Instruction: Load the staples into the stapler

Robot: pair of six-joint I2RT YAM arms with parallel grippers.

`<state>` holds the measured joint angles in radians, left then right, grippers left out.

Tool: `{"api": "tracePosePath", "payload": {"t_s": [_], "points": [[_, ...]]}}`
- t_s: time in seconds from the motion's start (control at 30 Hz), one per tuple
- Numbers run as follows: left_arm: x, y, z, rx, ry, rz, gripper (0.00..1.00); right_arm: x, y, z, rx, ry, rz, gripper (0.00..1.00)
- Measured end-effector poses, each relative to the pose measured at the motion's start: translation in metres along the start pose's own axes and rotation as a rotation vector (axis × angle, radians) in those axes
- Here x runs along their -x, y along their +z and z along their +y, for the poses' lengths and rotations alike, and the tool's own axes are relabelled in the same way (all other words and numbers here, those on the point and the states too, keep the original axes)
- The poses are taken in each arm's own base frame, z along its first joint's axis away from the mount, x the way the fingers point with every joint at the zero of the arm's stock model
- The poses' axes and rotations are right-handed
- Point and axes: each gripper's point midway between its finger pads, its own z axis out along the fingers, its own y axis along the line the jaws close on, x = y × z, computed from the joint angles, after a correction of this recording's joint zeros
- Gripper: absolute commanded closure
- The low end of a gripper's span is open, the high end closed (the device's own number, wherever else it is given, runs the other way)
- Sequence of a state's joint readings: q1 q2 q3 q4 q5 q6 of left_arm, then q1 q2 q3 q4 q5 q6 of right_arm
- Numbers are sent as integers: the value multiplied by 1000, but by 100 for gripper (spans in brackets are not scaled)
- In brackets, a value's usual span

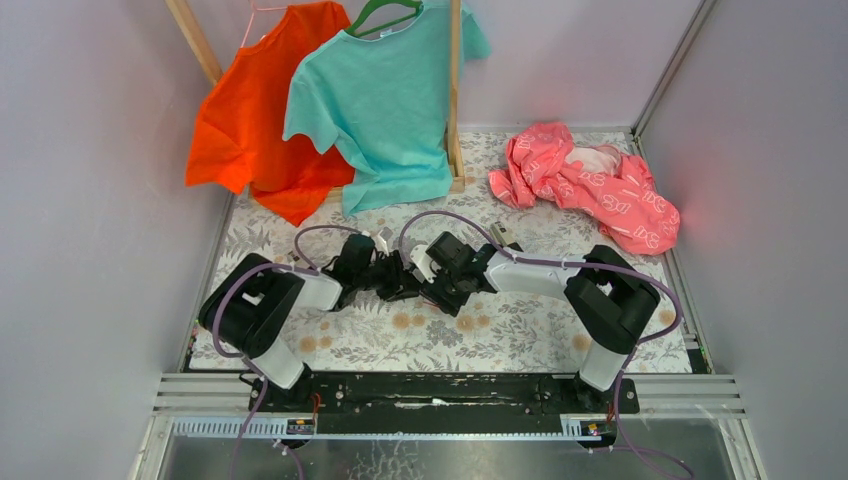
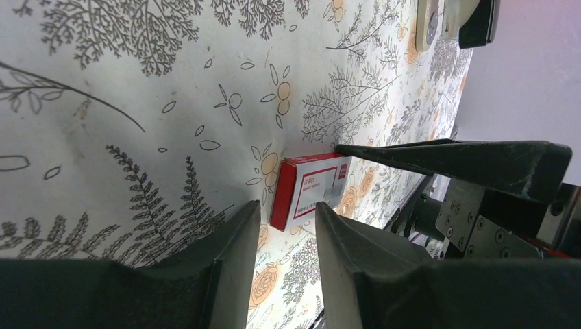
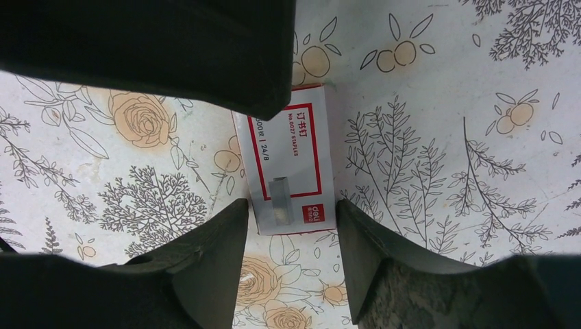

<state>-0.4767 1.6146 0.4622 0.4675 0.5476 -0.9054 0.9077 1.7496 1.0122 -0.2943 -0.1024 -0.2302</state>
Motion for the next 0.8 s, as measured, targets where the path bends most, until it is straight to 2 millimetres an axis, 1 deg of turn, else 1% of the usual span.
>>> {"api": "tracePosePath", "payload": {"t_s": [0.23,0.37,0.8], "points": [[-1,6,-1,-10,5,26,65,4,2,0,4,-12,-9,48],[-2,7,0,-14,12,35,66,6,3,1,7,-17,-15,49],[-3,7,1,-14,28,40,75,7,4,2,11,-26,-16,49]]}}
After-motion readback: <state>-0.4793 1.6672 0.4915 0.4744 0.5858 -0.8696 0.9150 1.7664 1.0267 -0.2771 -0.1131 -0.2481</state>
